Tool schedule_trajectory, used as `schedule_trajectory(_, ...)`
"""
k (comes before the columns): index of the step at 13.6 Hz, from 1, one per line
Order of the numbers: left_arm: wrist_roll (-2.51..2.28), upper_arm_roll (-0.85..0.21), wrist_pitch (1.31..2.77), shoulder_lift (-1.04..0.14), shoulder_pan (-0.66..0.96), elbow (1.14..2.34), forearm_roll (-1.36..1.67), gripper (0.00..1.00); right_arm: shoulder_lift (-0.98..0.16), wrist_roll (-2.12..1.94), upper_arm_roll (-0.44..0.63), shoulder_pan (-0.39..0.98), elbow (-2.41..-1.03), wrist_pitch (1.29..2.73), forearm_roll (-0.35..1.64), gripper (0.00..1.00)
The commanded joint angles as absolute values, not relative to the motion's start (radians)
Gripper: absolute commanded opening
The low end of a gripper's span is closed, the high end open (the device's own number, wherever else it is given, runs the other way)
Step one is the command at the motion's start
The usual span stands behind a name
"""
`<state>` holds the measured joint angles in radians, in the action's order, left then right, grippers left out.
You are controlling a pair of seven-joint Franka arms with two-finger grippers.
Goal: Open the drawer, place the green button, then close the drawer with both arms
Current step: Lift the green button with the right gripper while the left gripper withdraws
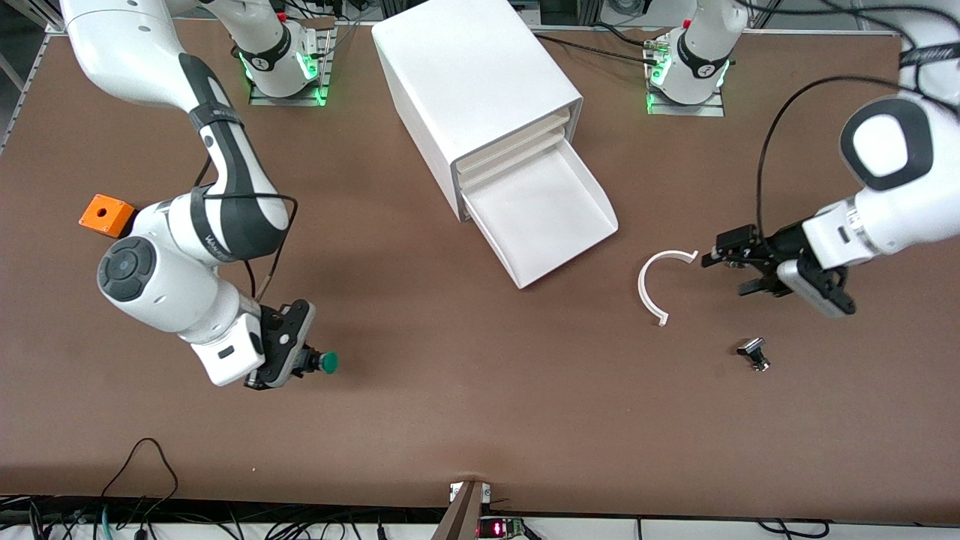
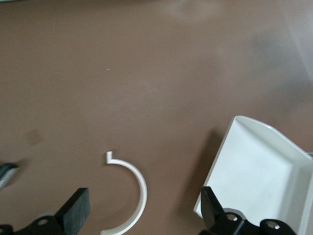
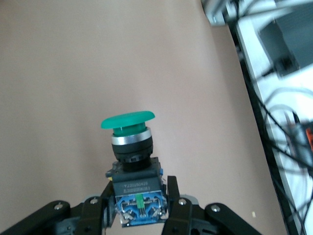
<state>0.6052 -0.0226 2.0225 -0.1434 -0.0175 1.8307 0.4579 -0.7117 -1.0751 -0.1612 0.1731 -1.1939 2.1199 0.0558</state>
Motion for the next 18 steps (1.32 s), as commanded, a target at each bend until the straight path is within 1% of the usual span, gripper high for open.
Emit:
schedule_trajectory(1,0.542,-0.009,1.912,-0.081,-0.017,1.766,0.266,1.00,-0.719,-1.069,-0.210,0.192,-1.164,2.062,0.074,0.34)
schedule_trajectory(2,0.511,-0.008,1.852,-0.075,-0.017,1.720,0.200,1.00,-0.721,-1.066,-0.237,0.196,-1.164,2.033,0.066,0.34)
schedule_trajectory(4,0.445,-0.008,1.726,-0.071,-0.015,1.617,0.061,1.00,-0.721,-1.068,-0.242,0.239,-1.166,2.005,0.064,0.34)
schedule_trajectory(6,0.372,-0.008,1.663,-0.071,-0.005,1.572,-0.044,1.00,-0.721,-1.068,-0.245,0.284,-1.163,1.956,0.064,0.34)
schedule_trajectory(10,0.296,0.006,1.643,-0.084,-0.012,1.568,-0.057,1.00,-0.719,-1.072,-0.247,0.394,-1.160,1.847,0.060,0.34)
schedule_trajectory(13,0.272,0.006,1.635,-0.087,-0.026,1.565,-0.046,1.00,-0.709,-1.042,-0.242,0.494,-1.088,1.844,0.055,0.34)
schedule_trajectory(18,0.179,0.006,1.635,-0.091,-0.035,1.565,-0.031,1.00,-0.721,-1.032,-0.241,0.580,-1.086,1.861,0.020,0.34)
